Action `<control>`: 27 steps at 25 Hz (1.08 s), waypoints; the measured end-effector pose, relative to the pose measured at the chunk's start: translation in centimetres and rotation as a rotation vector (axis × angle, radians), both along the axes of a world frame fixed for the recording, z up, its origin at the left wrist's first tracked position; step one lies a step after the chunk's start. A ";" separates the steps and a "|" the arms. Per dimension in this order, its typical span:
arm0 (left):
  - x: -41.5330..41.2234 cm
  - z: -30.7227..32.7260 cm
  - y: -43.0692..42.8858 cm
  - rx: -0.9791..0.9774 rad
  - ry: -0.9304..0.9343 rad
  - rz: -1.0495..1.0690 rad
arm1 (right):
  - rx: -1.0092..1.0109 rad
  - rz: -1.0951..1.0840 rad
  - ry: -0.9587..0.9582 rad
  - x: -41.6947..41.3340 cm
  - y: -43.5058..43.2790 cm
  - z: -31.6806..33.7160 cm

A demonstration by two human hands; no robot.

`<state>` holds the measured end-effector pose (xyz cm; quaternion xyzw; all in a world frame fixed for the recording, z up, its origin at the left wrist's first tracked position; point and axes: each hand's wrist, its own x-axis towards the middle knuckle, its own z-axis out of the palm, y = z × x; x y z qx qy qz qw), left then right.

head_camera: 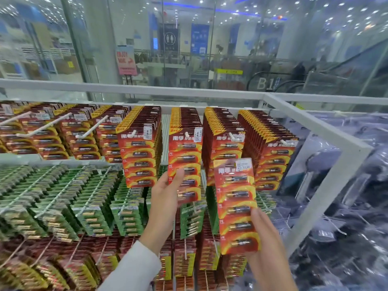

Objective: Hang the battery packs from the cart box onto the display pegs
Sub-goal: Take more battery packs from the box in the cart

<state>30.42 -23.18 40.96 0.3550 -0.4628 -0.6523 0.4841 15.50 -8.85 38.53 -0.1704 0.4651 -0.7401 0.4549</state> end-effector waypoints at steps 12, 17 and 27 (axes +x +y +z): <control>-0.1 -1.4 -1.0 -0.032 -0.059 0.048 | -0.047 -0.083 0.163 -1.7 -4.1 3.3; 0.9 -2.6 -1.0 -0.021 -0.086 0.061 | -0.001 -0.095 0.224 -1.6 -6.3 2.8; 3.7 -6.5 0.2 0.051 -0.123 0.044 | 0.102 -0.169 0.198 -2.5 -7.3 -2.7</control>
